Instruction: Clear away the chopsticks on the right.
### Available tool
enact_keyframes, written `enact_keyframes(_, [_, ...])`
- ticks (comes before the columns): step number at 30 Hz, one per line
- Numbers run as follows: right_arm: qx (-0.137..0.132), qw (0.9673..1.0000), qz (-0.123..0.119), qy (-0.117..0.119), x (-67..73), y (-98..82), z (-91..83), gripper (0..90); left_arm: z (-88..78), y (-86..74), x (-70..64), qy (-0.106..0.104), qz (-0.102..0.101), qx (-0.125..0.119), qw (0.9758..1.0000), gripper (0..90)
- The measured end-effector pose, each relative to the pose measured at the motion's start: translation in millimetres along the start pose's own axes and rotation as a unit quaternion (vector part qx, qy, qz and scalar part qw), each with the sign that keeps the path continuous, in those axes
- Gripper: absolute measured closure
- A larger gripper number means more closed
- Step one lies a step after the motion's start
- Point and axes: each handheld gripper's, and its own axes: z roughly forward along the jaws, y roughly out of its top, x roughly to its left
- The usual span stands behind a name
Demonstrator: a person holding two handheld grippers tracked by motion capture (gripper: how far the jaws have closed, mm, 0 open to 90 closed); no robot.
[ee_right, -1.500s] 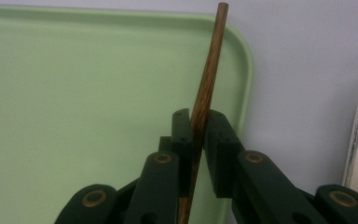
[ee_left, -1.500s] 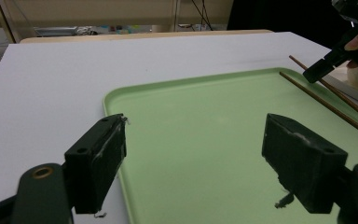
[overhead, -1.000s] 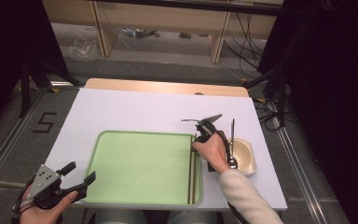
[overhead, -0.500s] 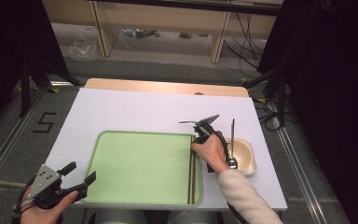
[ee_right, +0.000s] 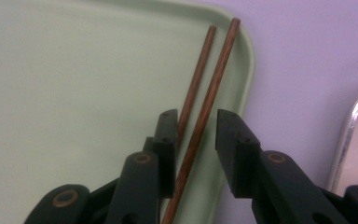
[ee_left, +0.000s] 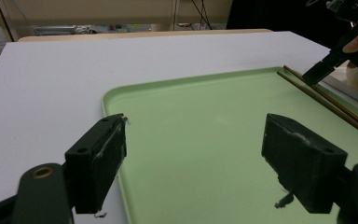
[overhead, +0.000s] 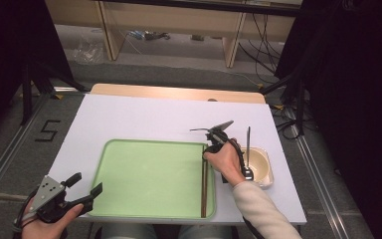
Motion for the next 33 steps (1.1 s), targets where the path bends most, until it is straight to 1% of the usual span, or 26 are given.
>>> enact_keyframes(1, [-0.017,0.9998,-0.013,-0.001,-2.0,-0.3,-1.0,69.0,0.0,0.0,0.0,0.000,0.000,0.001,1.0000,21.8])
enact_keyframes(3, [-0.006,0.9997,0.021,0.010,2.7,-1.0,-7.5,67.5,0.0,-0.1,0.0,-0.001,0.000,0.001,1.0000,22.3])
enact_keyframes(4, [-0.027,0.9995,-0.016,0.009,-2.7,-1.0,-7.2,67.0,-0.2,-0.1,-0.1,0.000,0.000,0.002,1.0000,22.4])
enact_keyframes(5, [-0.020,0.9998,0.006,0.006,0.6,-2.0,-11.3,66.2,-0.4,-0.1,-0.2,0.000,0.000,0.002,1.0000,22.4])
enact_keyframes(6, [-0.026,0.9996,-0.001,0.007,0.4,-2.7,-12.8,65.2,-0.6,0.1,-0.2,0.001,0.001,0.001,1.0000,22.4])
enact_keyframes(8, [-0.027,0.9995,0.002,0.017,1.3,-4.3,-18.8,63.7,-0.1,0.0,-0.1,0.000,0.000,0.002,1.0000,22.5])
enact_keyframes(9, [-0.037,0.9992,-0.008,0.017,1.1,-5.5,-21.4,62.7,-0.1,-0.2,-0.2,0.000,0.001,0.003,1.0000,22.4])
enact_keyframes(11, [-0.047,0.9984,-0.023,0.021,-1.0,-6.8,-24.9,61.8,-0.4,-0.1,-0.2,0.001,0.002,0.003,1.0000,22.3])
enact_keyframes(12, [-0.051,0.9981,-0.026,0.021,-1.3,-8.0,-26.2,61.7,-0.6,-0.1,0.1,0.001,0.001,0.003,1.0000,22.2])
enact_keyframes(13, [-0.065,0.9968,-0.043,0.019,-3.8,-9.0,-27.5,61.4,-0.5,-0.2,0.3,0.002,0.001,0.003,1.0000,22.2])
enact_keyframes(14, [-0.075,0.9956,-0.052,0.020,-6.1,-10.7,-29.4,61.2,0.2,-0.7,0.4,-0.002,0.000,0.001,1.0000,22.2])
enact_keyframes(15, [-0.081,0.9951,-0.051,0.026,-7.2,-12.6,-32.6,61.2,0.3,-0.6,0.3,-0.001,0.000,0.001,1.0000,22.2])
enact_keyframes(16, [-0.086,0.9940,-0.059,0.032,-8.6,-13.2,-34.1,61.0,-0.1,-0.4,-0.2,0.000,0.001,0.003,1.0000,22.2])
enact_keyframes(18, [-0.092,0.9940,-0.048,0.035,-8.9,-16.7,-40.5,60.5,-0.3,-0.1,-0.5,0.001,0.002,0.005,1.0000,22.2])
enact_keyframes(20, [-0.105,0.9919,-0.064,0.034,-13.0,-18.4,-44.8,60.0,-0.2,-0.2,-0.5,0.001,0.002,0.005,1.0000,22.2])
enact_keyframes(22, [-0.118,0.9902,-0.065,0.038,-16.4,-20.3,-51.5,59.8,-0.1,-0.3,-0.5,0.001,0.002,0.005,1.0000,22.2])
enact_keyframes(23, [-0.128,0.9881,-0.075,0.041,-18.9,-20.8,-53.5,59.7,-0.2,-0.3,-0.4,0.001,0.002,0.005,1.0000,22.2])
enact_keyframes(25, [-0.133,0.9877,-0.073,0.036,-20.2,-22.9,-58.2,59.5,-0.1,-0.3,-0.4,0.001,0.001,0.004,1.0000,22.2])
enact_keyframes(26, [-0.135,0.9872,-0.078,0.035,-22.5,-23.4,-60.5,59.6,0.3,-0.4,-0.3,0.000,0.001,0.003,1.0000,22.2])
enact_keyframes(27, [-0.138,0.9872,-0.072,0.037,-22.9,-24.5,-62.9,59.6,0.6,-0.6,-0.2,-0.002,0.001,0.001,1.0000,22.2])
enact_keyframes(28, [-0.139,0.9879,-0.057,0.040,-21.8,-26.1,-65.9,59.6,0.2,-0.4,-0.5,0.001,0.001,0.004,1.0000,22.2])
enact_keyframes(29, [-0.144,0.9869,-0.056,0.046,-24.0,-26.8,-68.1,59.6,0.2,-0.4,-0.5,0.000,0.001,0.004,1.0000,22.2])
enact_keyframes(30, [-0.144,0.9862,-0.062,0.052,-27.2,-27.1,-70.2,59.6,0.4,-0.5,-0.3,-0.002,0.001,0.002,1.0000,22.3])
enact_keyframes(31, [-0.148,0.9851,-0.068,0.054,-30.1,-28.0,-72.1,59.7,-0.2,-0.2,-0.4,0.001,0.001,0.005,1.0000,22.2])
enact_keyframes(32, [-0.155,0.9841,-0.067,0.055,-31.6,-29.7,-74.3,59.8,0.0,-0.1,-0.2,0.000,0.001,0.004,1.0000,22.2])
enact_keyframes(33, [-0.155,0.9843,-0.060,0.058,-32.2,-31.6,-77.1,59.8,0.7,-0.3,0.1,-0.002,-0.001,0.000,1.0000,22.2])
